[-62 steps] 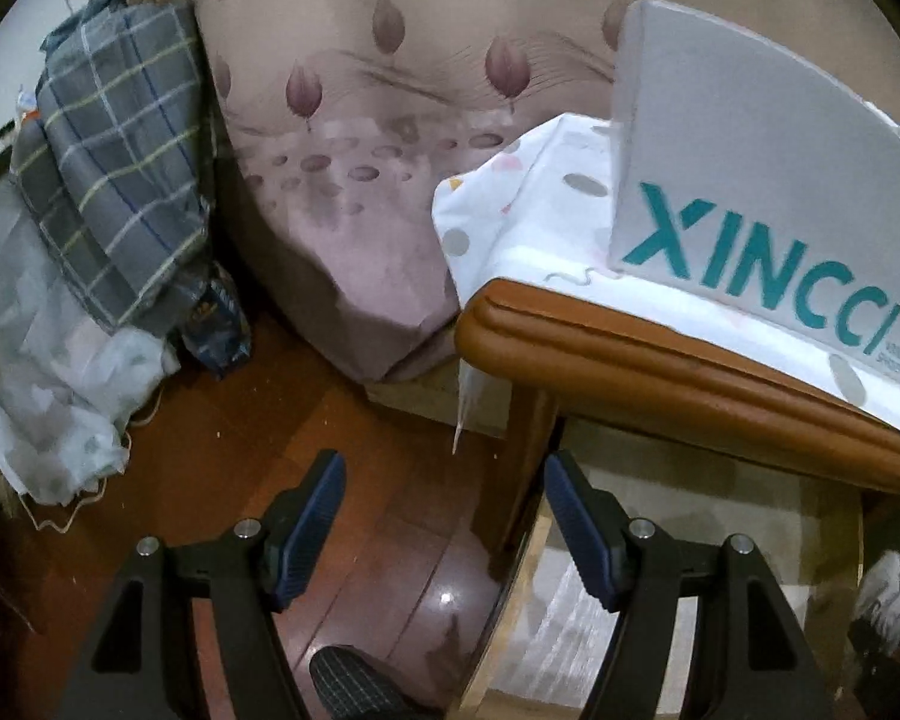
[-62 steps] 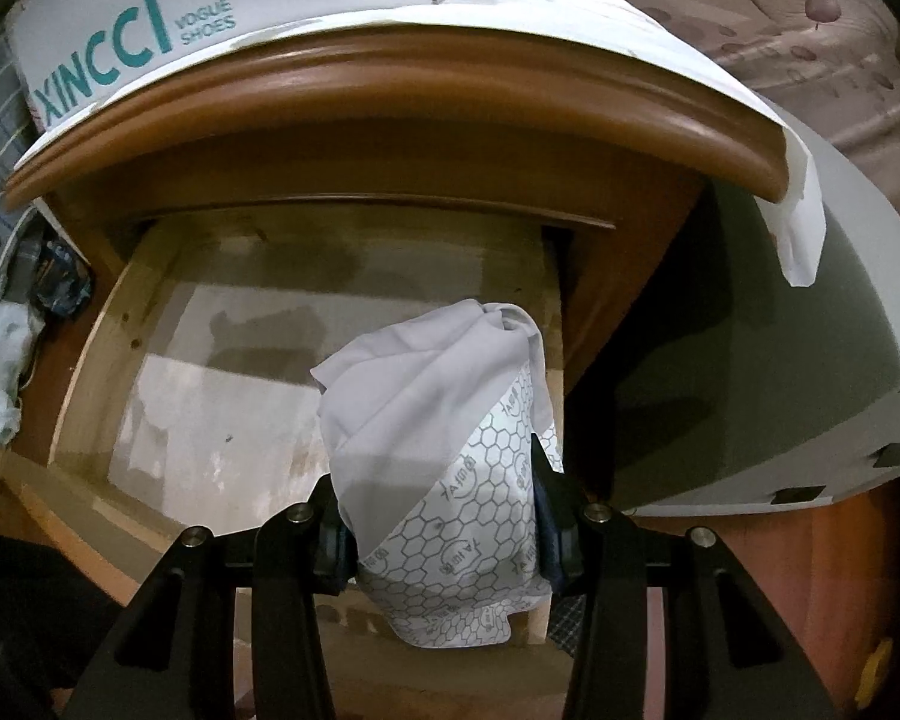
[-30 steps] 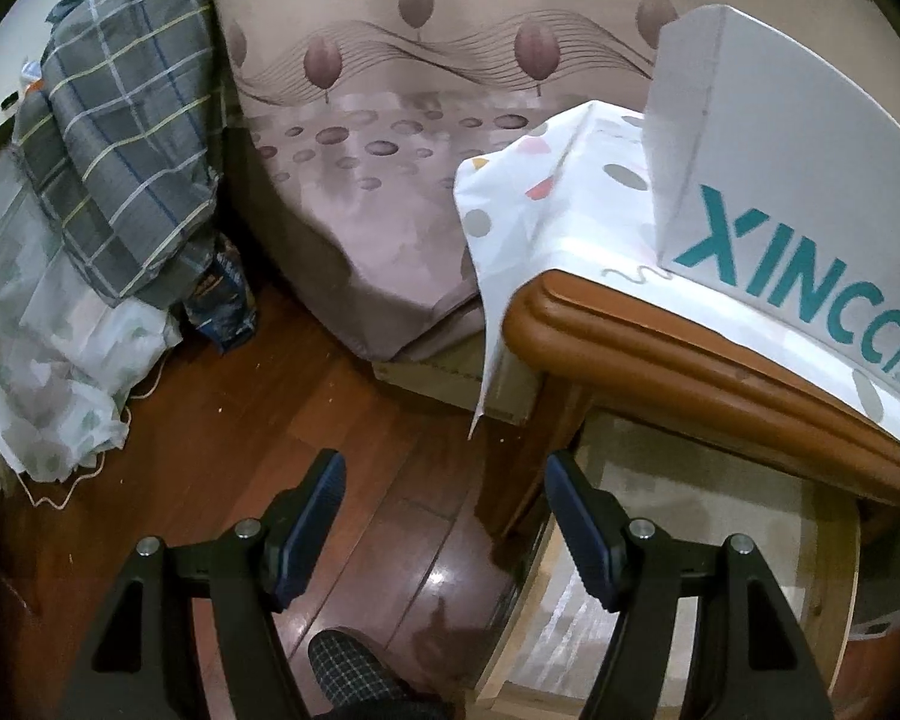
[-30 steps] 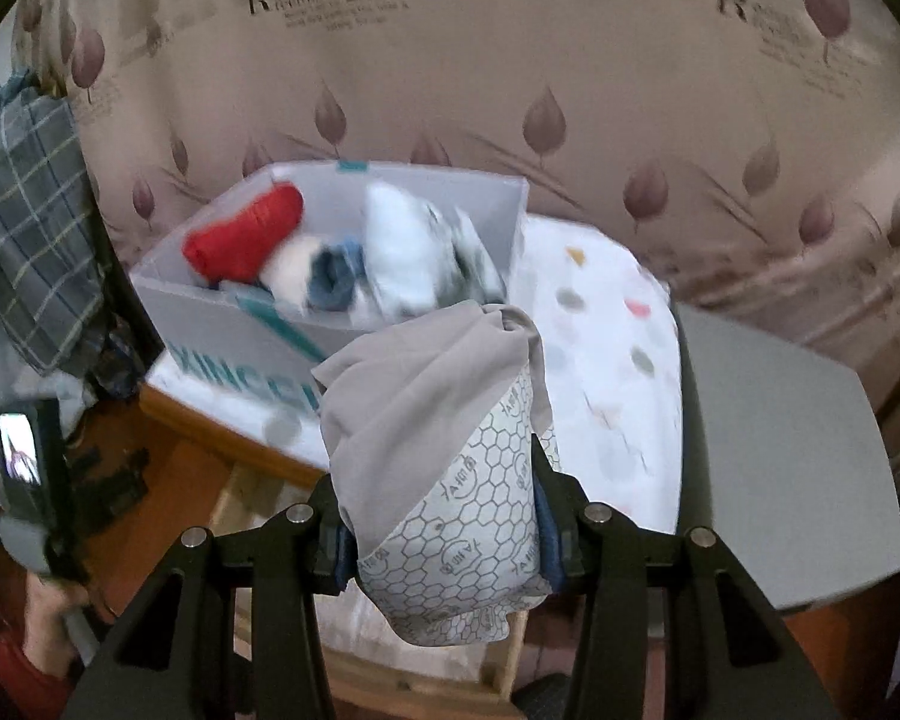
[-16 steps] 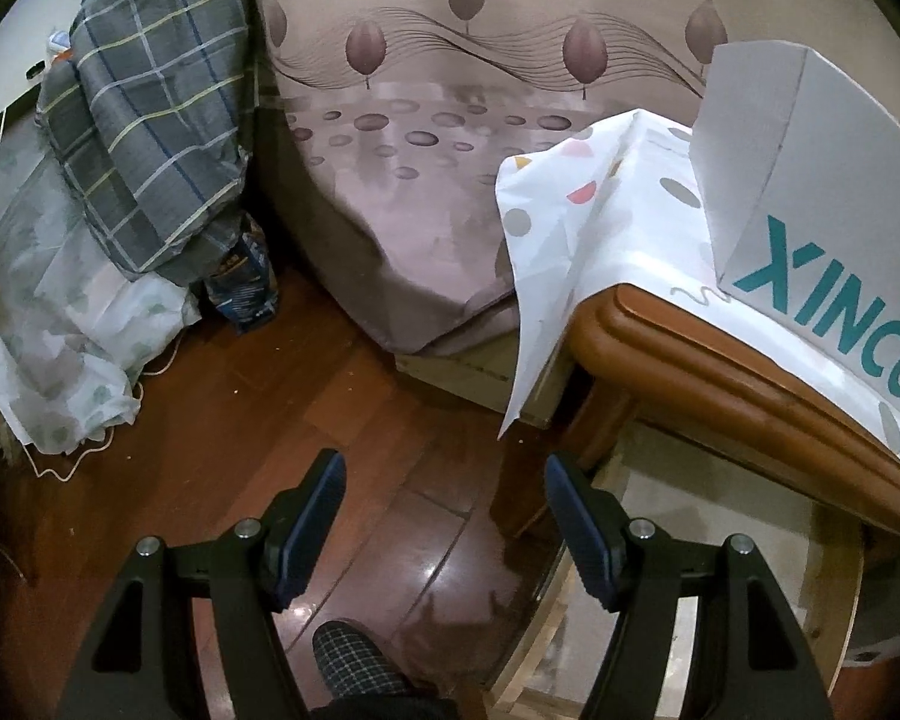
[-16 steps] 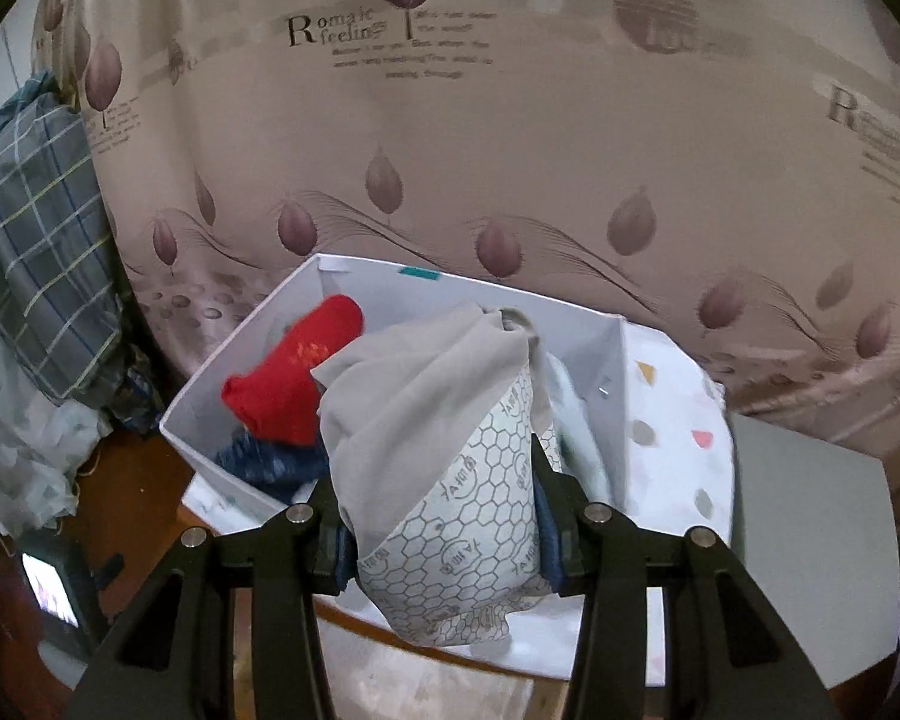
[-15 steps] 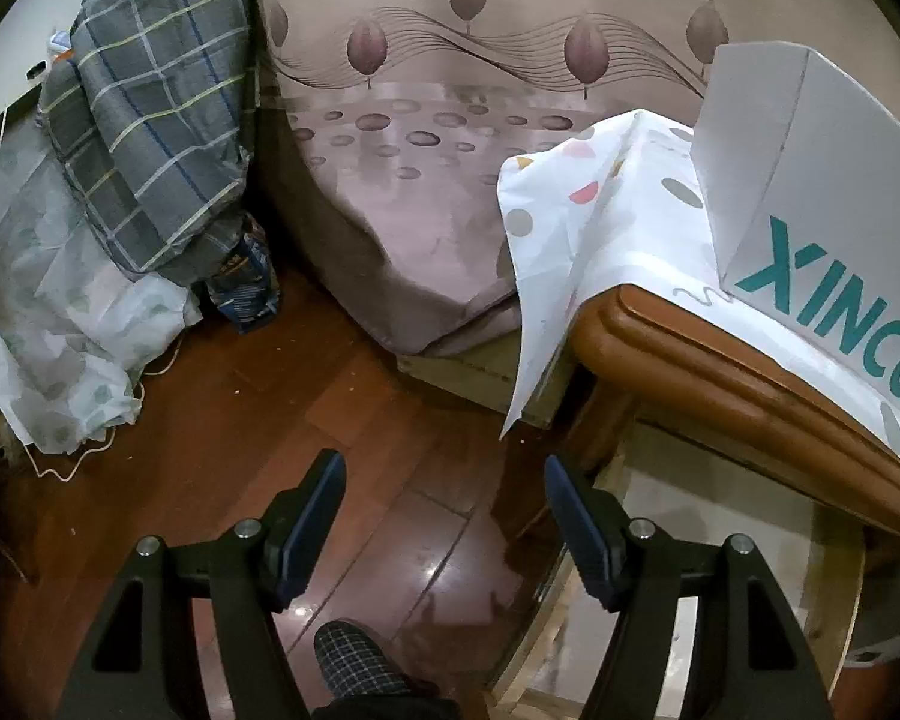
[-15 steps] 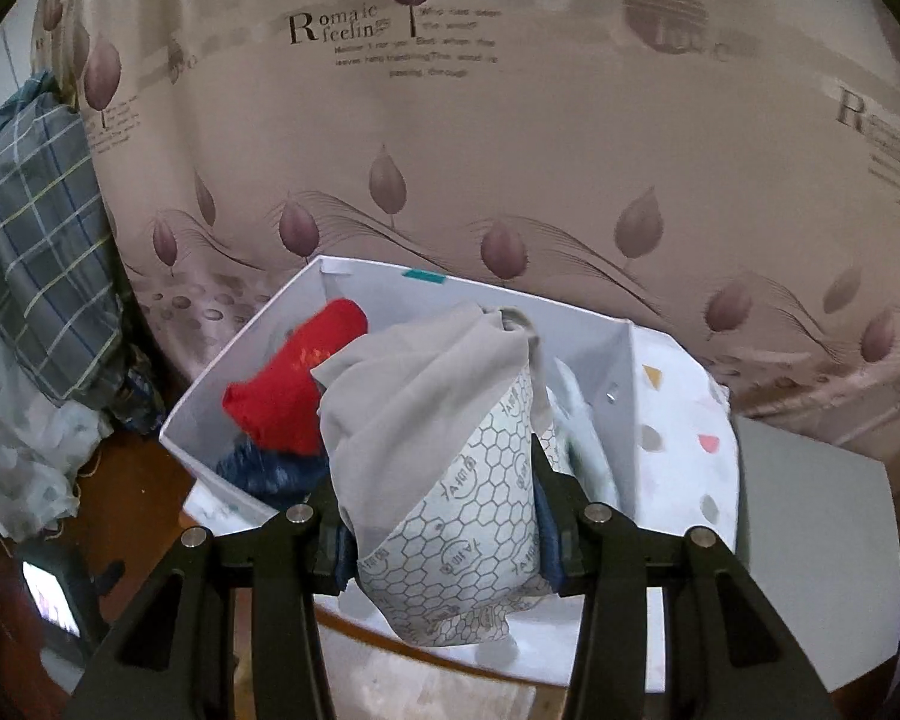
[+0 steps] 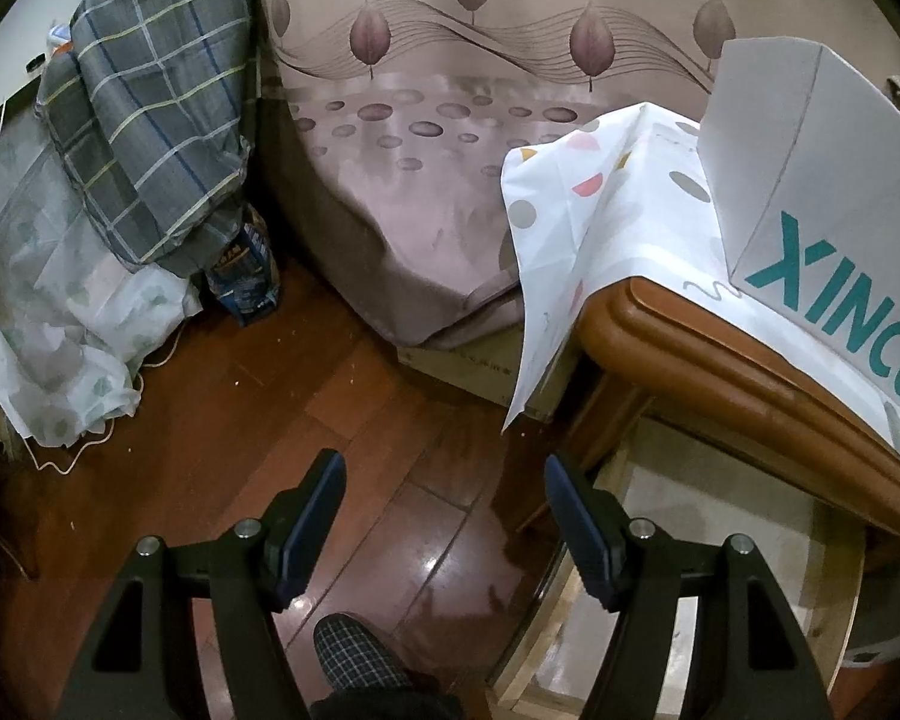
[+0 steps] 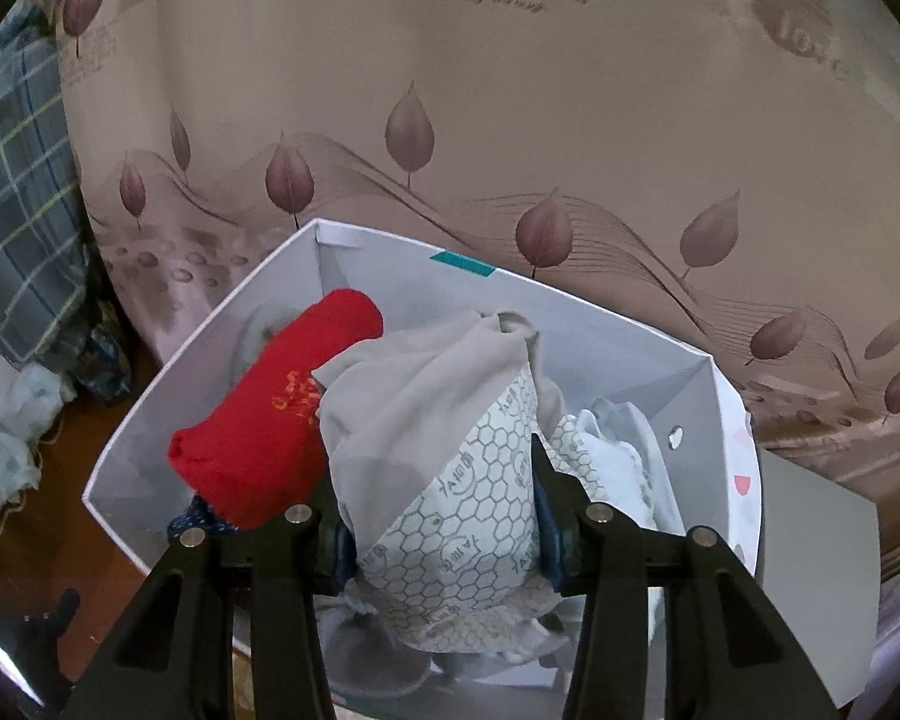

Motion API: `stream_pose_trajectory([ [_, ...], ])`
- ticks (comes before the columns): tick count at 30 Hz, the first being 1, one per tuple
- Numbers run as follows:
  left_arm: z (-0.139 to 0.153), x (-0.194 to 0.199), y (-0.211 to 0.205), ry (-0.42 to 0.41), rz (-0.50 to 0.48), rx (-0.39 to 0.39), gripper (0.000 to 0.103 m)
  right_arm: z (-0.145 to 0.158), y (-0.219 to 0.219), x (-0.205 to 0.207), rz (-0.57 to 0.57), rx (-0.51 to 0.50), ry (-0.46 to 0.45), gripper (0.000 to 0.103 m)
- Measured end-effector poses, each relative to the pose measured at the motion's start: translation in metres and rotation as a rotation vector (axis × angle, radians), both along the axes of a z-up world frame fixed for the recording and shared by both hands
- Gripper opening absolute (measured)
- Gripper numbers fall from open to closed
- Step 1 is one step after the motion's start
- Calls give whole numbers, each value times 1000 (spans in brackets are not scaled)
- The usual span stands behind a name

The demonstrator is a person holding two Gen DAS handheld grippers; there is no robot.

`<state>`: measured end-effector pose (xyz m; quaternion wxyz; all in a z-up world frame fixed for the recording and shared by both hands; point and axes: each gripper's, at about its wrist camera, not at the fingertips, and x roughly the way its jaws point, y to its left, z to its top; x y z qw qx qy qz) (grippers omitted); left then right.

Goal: Take underwear out of drawer

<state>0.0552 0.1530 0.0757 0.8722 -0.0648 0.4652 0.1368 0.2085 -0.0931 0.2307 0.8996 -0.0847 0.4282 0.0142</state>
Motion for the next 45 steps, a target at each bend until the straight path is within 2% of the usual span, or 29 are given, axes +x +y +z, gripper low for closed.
stream_pose_trajectory([
  [8,0,2,-2,1,-8,-7,71,-26,13,15,9,-16,48,46],
  [13,0,3,-4,3,-15,-7,71,-34,19,16,19,-30,69,51],
  [20,-1,5,-7,3,-20,-2,71,-33,19,13,6,-31,64,65],
  [23,-1,5,-8,2,-23,1,71,-29,21,8,5,-46,48,77],
  [27,-1,4,-10,4,-29,3,71,-16,23,-3,-2,-61,-11,92],
  [30,-1,5,-11,5,-35,10,71,-1,23,-11,7,-57,-59,95],
  [35,-3,5,-18,4,-55,21,71,31,19,-34,15,-26,-131,99],
  [39,-2,3,-28,-7,-84,39,71,48,7,-71,20,22,-187,101],
  [41,-1,1,-35,-13,-106,45,71,49,-1,-94,19,36,-209,101],
  [45,0,-6,-53,-25,-169,52,71,22,-20,-144,-17,41,-217,101],
])
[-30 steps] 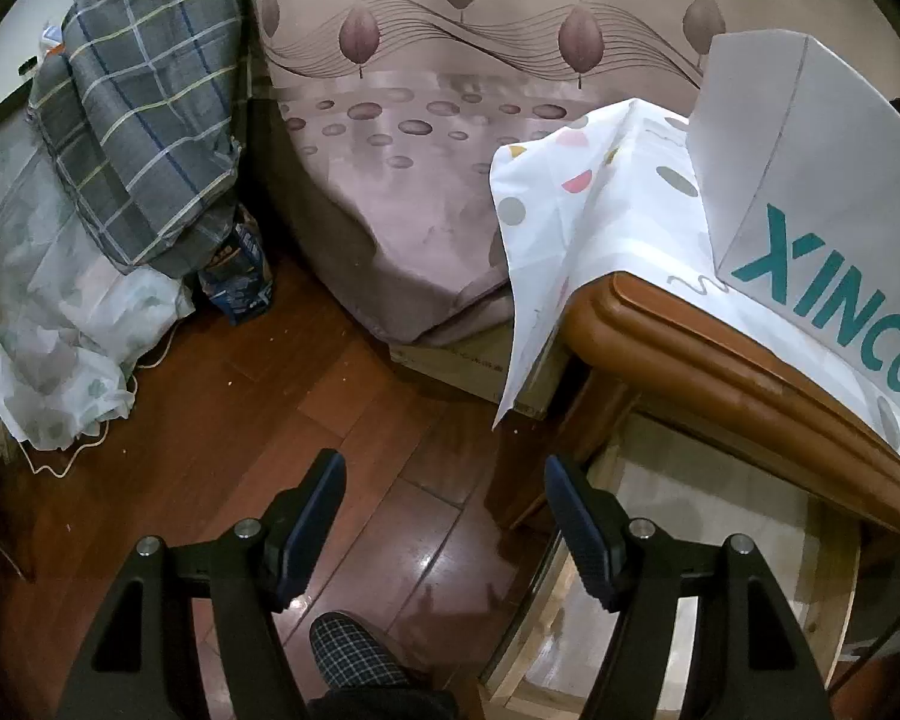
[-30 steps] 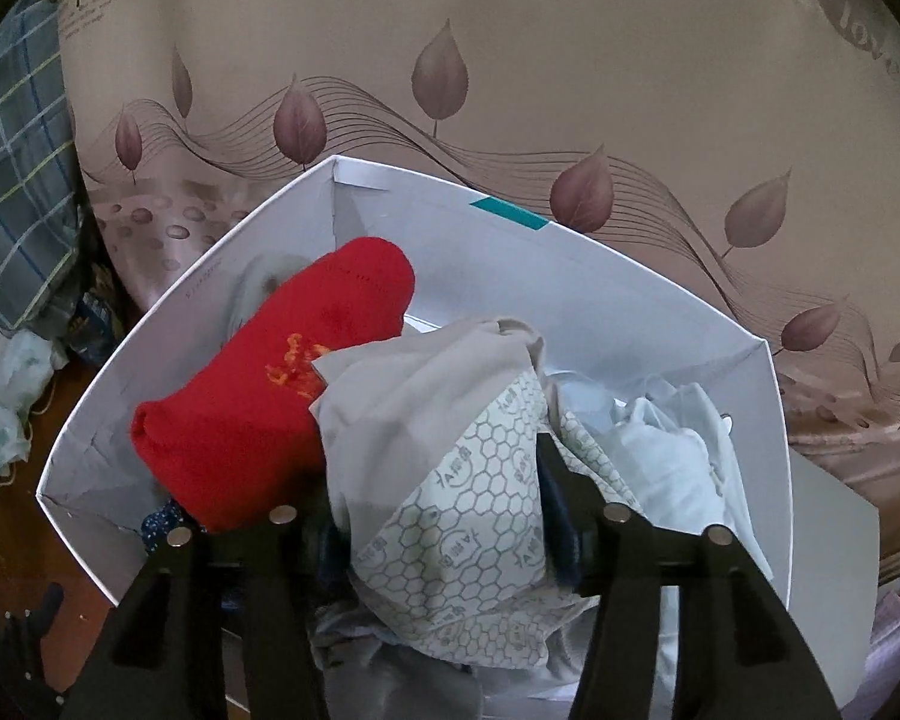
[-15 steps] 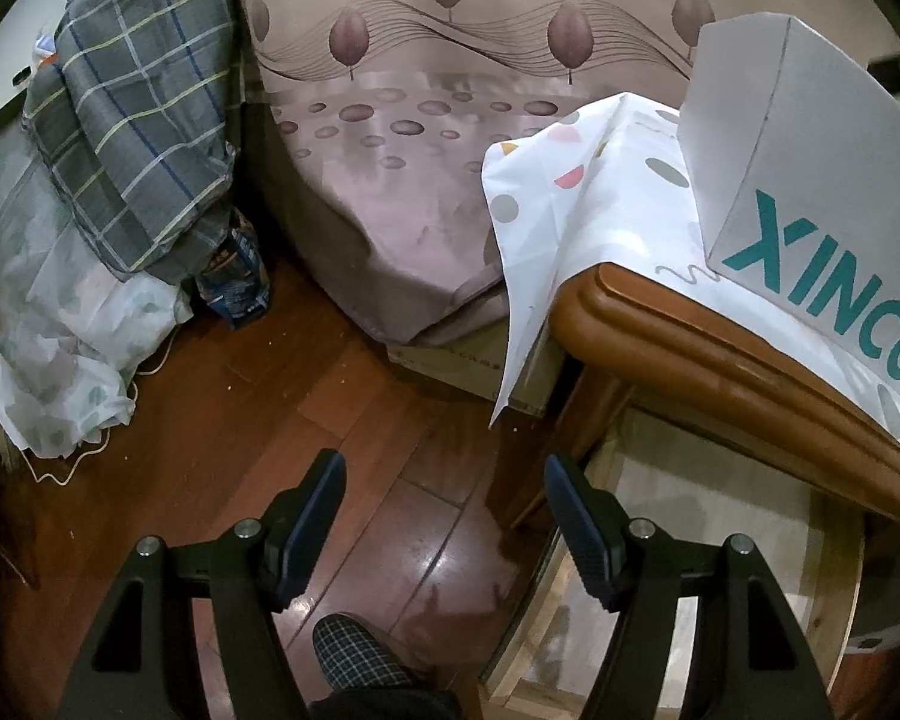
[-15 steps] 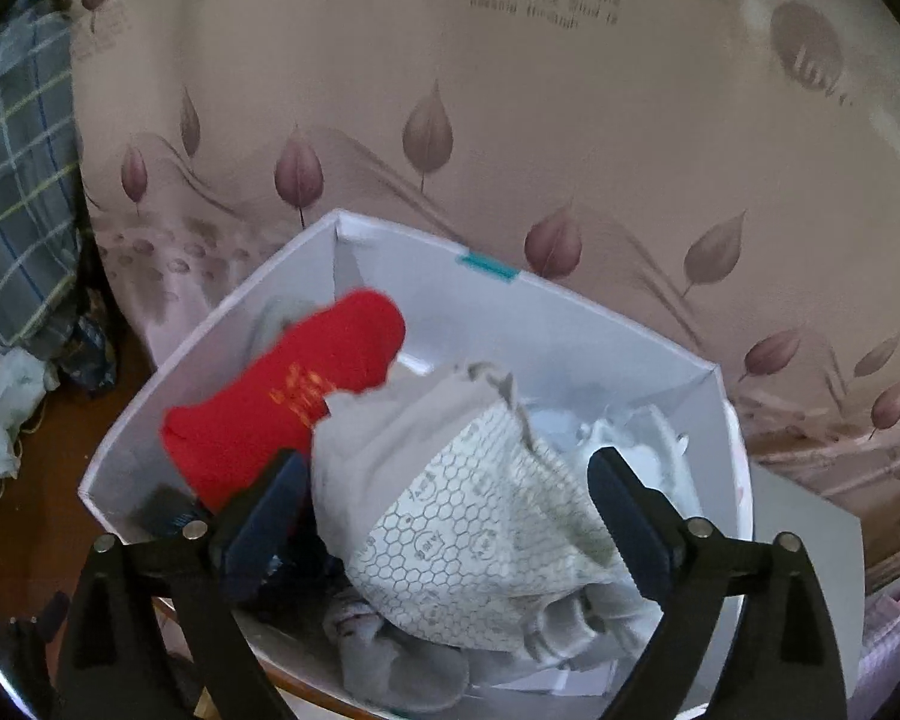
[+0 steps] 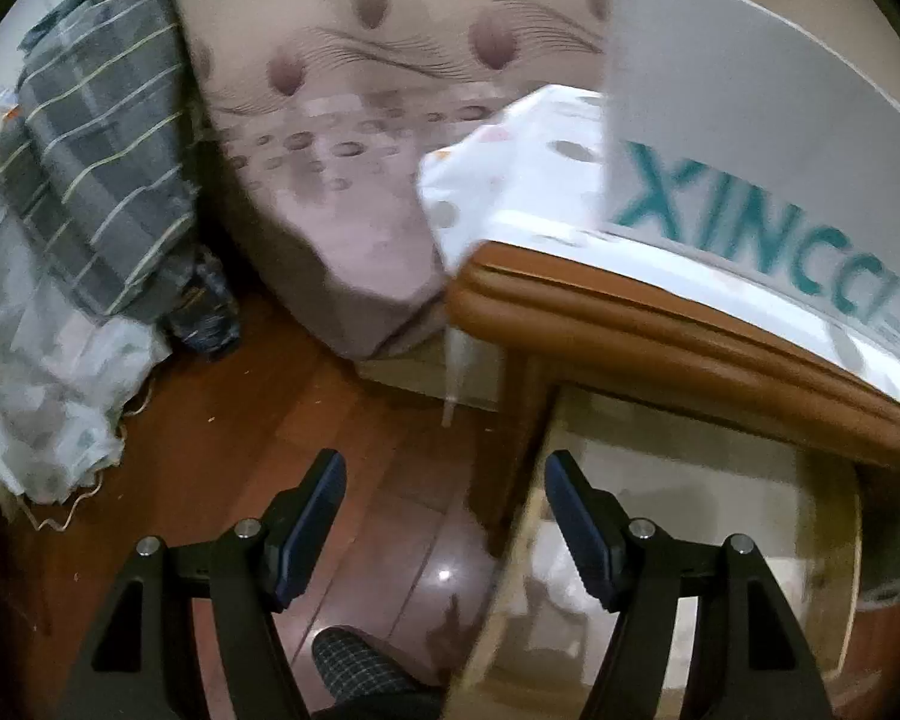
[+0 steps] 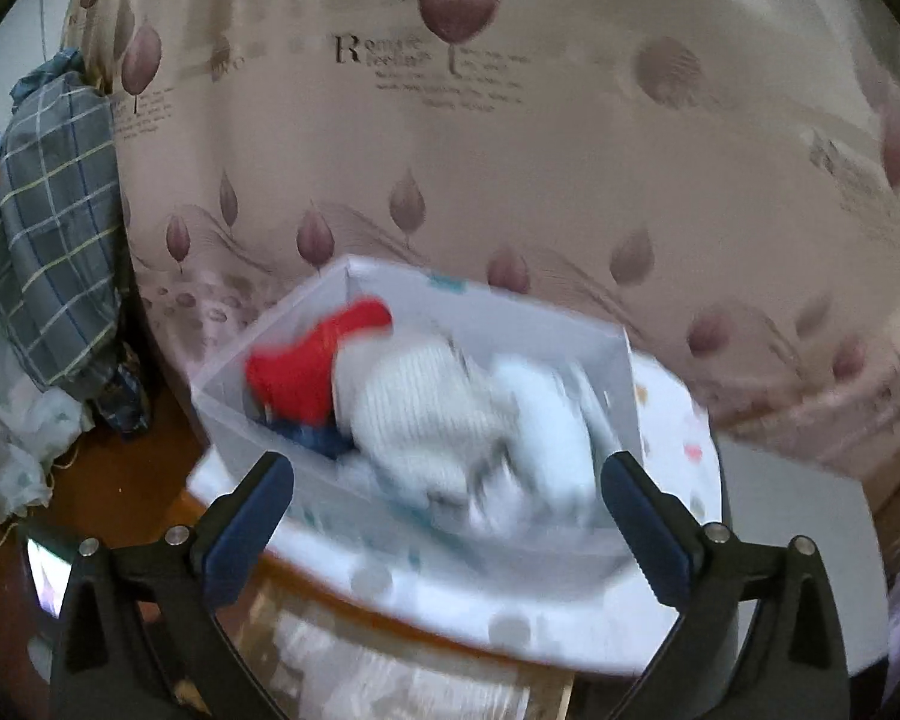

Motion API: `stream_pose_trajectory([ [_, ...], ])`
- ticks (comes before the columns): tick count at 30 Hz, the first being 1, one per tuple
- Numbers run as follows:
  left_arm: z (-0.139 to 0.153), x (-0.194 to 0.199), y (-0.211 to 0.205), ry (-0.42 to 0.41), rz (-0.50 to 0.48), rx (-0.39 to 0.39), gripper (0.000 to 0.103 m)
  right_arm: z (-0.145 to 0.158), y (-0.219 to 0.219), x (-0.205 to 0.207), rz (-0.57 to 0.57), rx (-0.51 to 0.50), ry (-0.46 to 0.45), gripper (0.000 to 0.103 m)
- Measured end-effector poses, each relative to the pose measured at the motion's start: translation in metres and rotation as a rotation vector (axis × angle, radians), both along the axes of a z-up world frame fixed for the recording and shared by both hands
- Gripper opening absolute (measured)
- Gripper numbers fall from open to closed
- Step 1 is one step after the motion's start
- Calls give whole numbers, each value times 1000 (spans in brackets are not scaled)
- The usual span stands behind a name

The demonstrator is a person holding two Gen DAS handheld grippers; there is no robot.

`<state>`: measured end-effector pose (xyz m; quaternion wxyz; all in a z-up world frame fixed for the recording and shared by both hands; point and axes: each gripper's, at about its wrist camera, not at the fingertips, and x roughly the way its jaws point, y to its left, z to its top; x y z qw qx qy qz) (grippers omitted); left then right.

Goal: Take underwear out of drawer

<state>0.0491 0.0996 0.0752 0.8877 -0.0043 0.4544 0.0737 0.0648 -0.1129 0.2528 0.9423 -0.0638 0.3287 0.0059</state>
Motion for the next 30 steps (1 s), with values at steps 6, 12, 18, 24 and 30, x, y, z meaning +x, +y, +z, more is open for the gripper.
stream_pose_trajectory([
  [6,-1,-12,-32,-9,-102,31,71,-84,-36,-53,-103,26,105,101],
  [12,-5,-19,-51,-11,-138,32,71,-157,-57,-74,-159,57,212,101],
  [18,-14,-30,-61,21,-160,29,71,-184,-59,-84,-151,60,197,101],
  [24,-21,-39,-74,24,-182,64,71,-202,-62,-92,-151,75,186,101],
  [30,-28,-42,-86,32,-211,106,71,-204,-64,-91,-162,98,188,101],
])
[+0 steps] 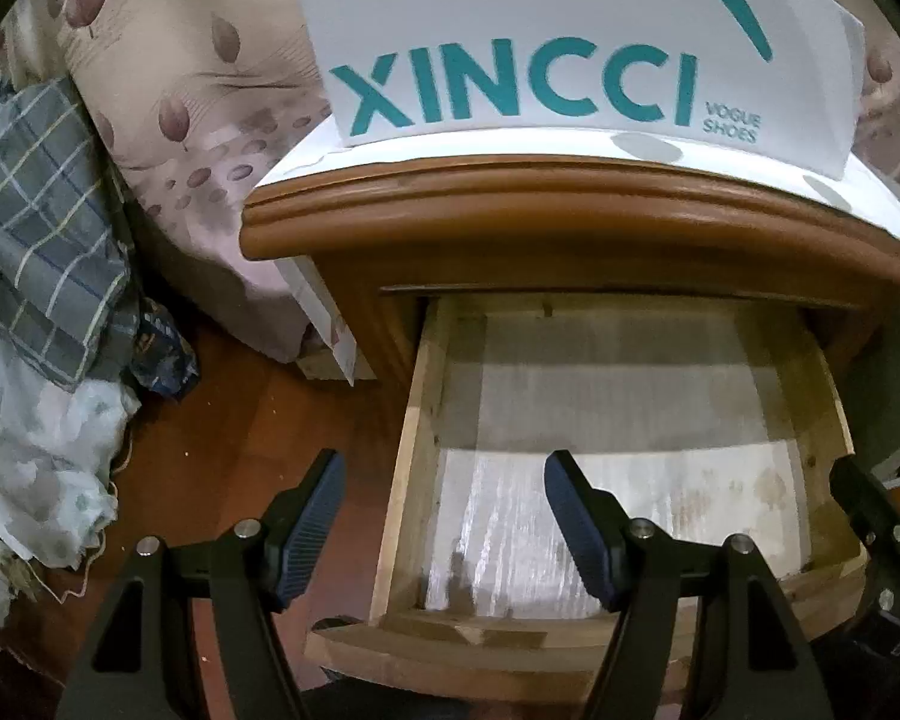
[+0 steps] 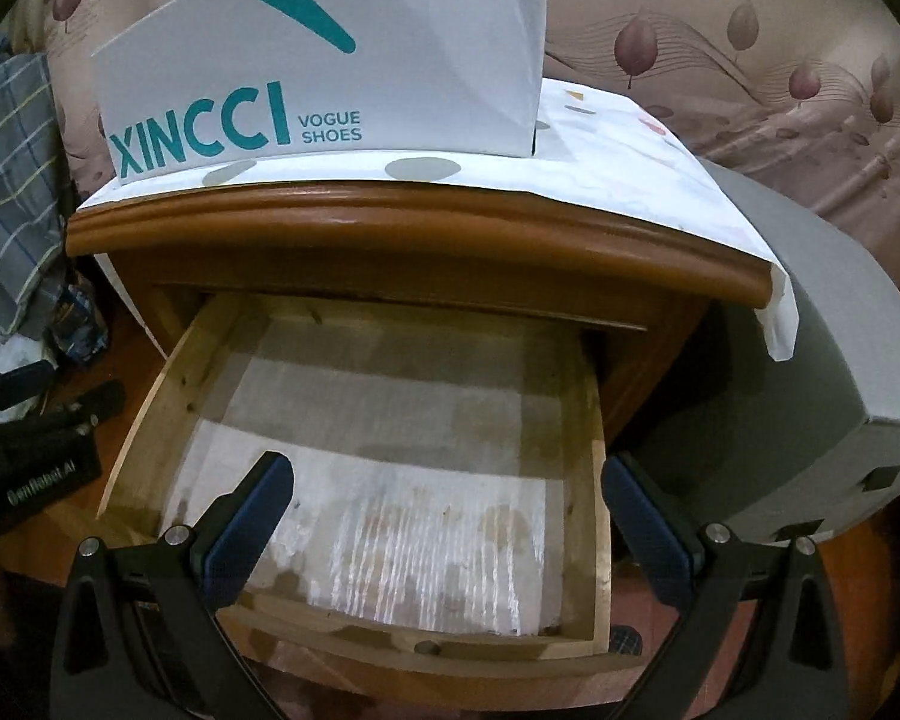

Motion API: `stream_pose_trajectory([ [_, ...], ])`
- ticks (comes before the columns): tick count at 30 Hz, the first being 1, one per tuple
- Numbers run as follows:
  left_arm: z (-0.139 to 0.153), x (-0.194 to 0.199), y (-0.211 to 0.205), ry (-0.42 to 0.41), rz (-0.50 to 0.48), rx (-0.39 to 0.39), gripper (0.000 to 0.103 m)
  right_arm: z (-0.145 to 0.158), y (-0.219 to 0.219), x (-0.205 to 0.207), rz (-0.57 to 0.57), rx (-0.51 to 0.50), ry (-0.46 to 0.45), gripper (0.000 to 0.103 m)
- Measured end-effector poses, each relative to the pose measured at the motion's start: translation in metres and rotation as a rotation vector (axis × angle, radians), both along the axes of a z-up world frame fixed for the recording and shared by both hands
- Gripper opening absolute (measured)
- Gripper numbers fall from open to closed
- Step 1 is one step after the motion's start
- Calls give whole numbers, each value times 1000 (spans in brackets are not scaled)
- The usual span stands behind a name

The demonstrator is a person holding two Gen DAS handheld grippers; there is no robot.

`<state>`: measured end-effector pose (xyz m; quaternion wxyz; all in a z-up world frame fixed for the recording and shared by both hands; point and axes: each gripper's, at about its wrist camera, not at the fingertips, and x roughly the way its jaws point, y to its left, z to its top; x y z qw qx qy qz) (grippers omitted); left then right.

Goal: Take underwear out of drawer

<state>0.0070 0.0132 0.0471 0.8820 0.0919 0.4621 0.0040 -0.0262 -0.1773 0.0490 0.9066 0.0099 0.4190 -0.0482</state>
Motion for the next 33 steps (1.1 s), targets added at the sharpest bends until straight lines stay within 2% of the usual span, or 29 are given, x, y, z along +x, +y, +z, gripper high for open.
stream_pose_trajectory([
  [3,-2,1,-1,9,-4,-12,71,-5,-1,2,-1,8,23,101],
  [6,-3,0,-6,-7,-17,29,71,-11,-2,3,-8,18,43,101],
  [10,-5,0,-9,6,-28,13,71,-14,-3,3,-9,12,48,101],
  [14,-7,-1,-12,6,-36,30,71,-17,-4,3,-7,0,56,101],
  [33,-9,2,-11,28,-22,-8,71,-23,1,3,17,-17,79,101],
])
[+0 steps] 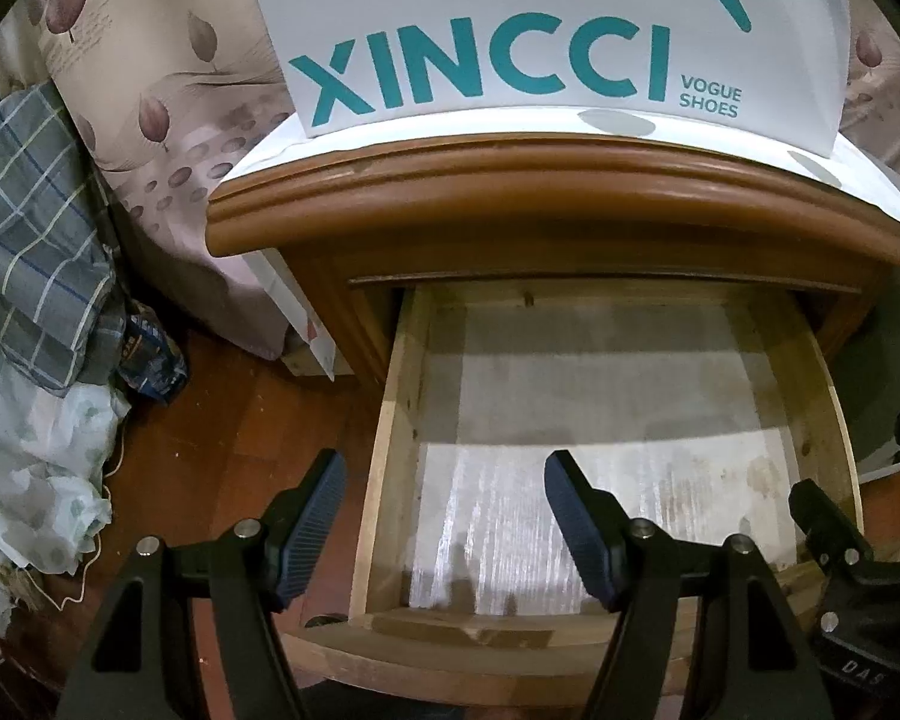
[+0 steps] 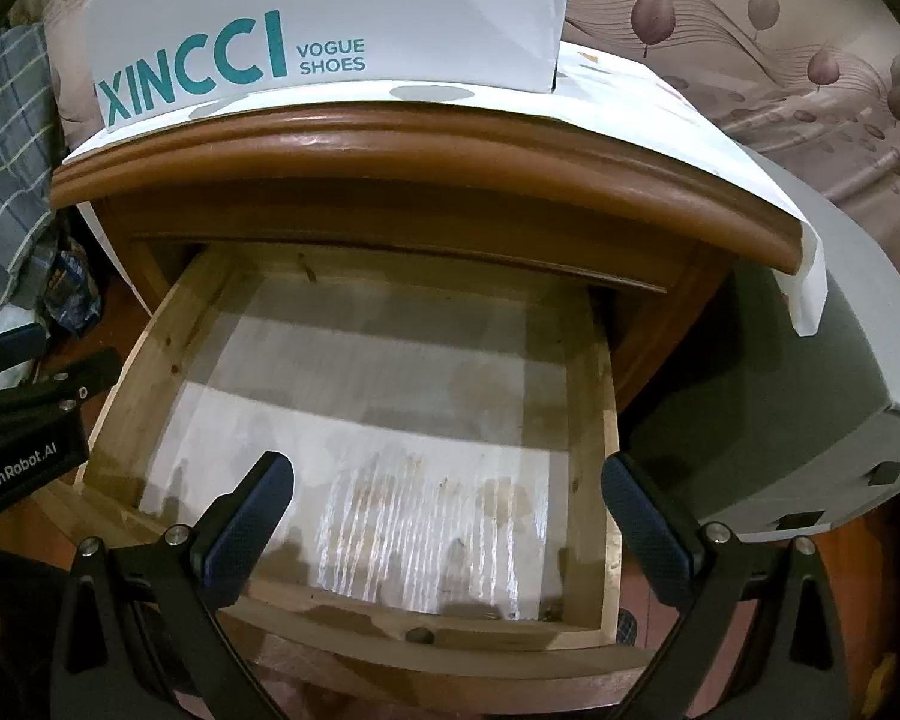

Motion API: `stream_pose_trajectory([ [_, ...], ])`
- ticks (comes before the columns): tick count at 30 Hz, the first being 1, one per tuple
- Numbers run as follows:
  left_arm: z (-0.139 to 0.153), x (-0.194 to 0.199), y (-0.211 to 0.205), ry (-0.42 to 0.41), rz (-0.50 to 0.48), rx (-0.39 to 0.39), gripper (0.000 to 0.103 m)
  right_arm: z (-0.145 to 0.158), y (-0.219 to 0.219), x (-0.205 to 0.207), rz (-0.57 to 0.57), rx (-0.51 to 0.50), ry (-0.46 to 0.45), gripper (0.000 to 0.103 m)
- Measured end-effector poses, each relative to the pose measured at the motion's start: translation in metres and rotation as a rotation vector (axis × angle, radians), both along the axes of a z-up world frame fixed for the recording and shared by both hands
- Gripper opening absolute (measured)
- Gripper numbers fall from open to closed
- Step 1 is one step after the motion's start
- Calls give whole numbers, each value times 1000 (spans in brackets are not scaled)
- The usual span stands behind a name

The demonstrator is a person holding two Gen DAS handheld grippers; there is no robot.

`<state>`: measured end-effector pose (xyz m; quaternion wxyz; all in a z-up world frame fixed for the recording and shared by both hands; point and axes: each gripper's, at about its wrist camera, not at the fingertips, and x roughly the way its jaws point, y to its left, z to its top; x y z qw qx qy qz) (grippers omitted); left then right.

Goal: Take underwear out of drawer

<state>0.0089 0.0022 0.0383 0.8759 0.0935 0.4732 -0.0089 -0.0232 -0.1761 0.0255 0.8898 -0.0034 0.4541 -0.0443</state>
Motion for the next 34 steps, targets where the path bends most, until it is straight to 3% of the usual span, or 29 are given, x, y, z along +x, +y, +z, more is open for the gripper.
stream_pose_trajectory([
  [34,-4,3,2,22,-2,-26,71,-3,4,1,14,0,17,101],
])
